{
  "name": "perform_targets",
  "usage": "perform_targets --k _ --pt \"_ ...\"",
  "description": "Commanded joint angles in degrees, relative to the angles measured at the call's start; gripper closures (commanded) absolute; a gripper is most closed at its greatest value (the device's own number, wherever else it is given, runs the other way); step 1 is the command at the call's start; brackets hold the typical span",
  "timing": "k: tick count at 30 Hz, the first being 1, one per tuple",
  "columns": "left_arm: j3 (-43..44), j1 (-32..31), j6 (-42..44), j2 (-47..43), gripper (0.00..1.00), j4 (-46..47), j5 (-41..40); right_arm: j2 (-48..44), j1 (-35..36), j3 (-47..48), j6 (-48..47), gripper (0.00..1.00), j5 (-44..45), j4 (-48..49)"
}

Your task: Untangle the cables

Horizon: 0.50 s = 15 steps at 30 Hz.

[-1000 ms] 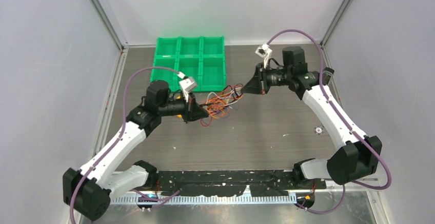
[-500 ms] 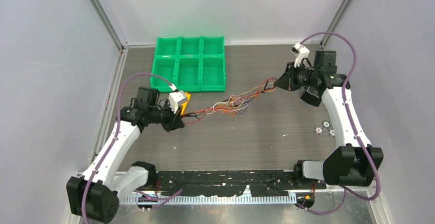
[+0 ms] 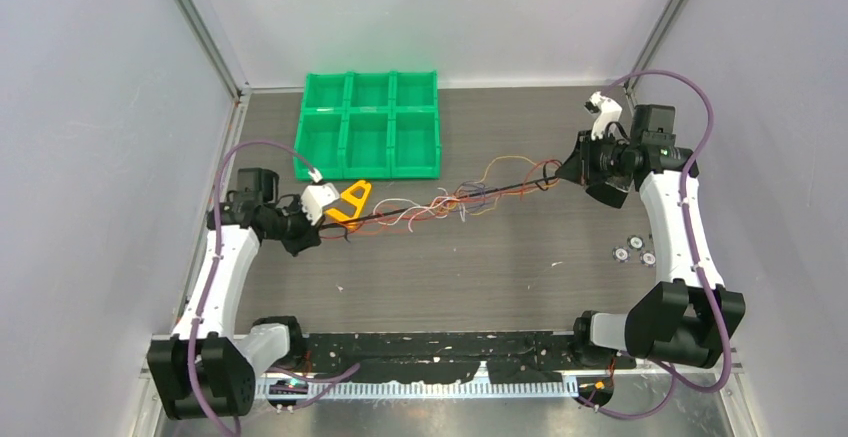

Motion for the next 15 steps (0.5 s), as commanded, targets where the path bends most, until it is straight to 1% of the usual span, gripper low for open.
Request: perform_targets --k 1,5,7,9,10,11,12,13,14,15 --pt "1.51 7.28 10.99 0.56 1.0 -4.96 -7.53 -1.22 -4.67 1.93 -6.03 0.95 8.51 4.19" --pt "1.33 11.96 15.97 2.17 1.0 -4.96 -9.36 -1.04 -6.87 2.89 -7.43 0.95 9.57 4.15" --pt "1.27 12.61 17.72 2.86 1.0 -5.79 -8.99 -0.61 -7.35 3.48 -8.1 0.95 8.73 2.93" --pt "2.71 12.25 18.01 2.31 1.0 -9.67 -3.12 0.28 -6.82 4.0 -8.99 0.95 5.18 0.0" --pt "3.99 11.06 16.73 1.31 1.0 -11.63 0.78 1.46 -6.23 4.3 -10.3 0.95 1.82 -1.75" --pt "5.12 8.59 13.93 0.3 1.0 -12.24 3.79 2.14 -4.32 4.7 -11.24 0.95 -1.02 -5.22" --pt "5.61 5.1 9.0 -0.95 1.0 -11.0 5.6 3.26 -3.1 4.65 -12.62 0.95 -2.05 -6.78" --pt "5.87 1.05 1.95 -2.18 1.0 -8.65 6.5 3.9 0.22 3.93 -13.06 0.95 -3.03 -8.69" --pt "5.42 -5.35 -2.94 -3.44 1.0 -5.03 6.58 4.1 4.01 2.69 -13.47 0.94 -2.97 -9.04" --pt "4.86 -9.65 -7.51 -4.46 1.0 -1.49 5.83 4.35 5.86 2.06 -13.44 0.94 -2.26 -8.89"
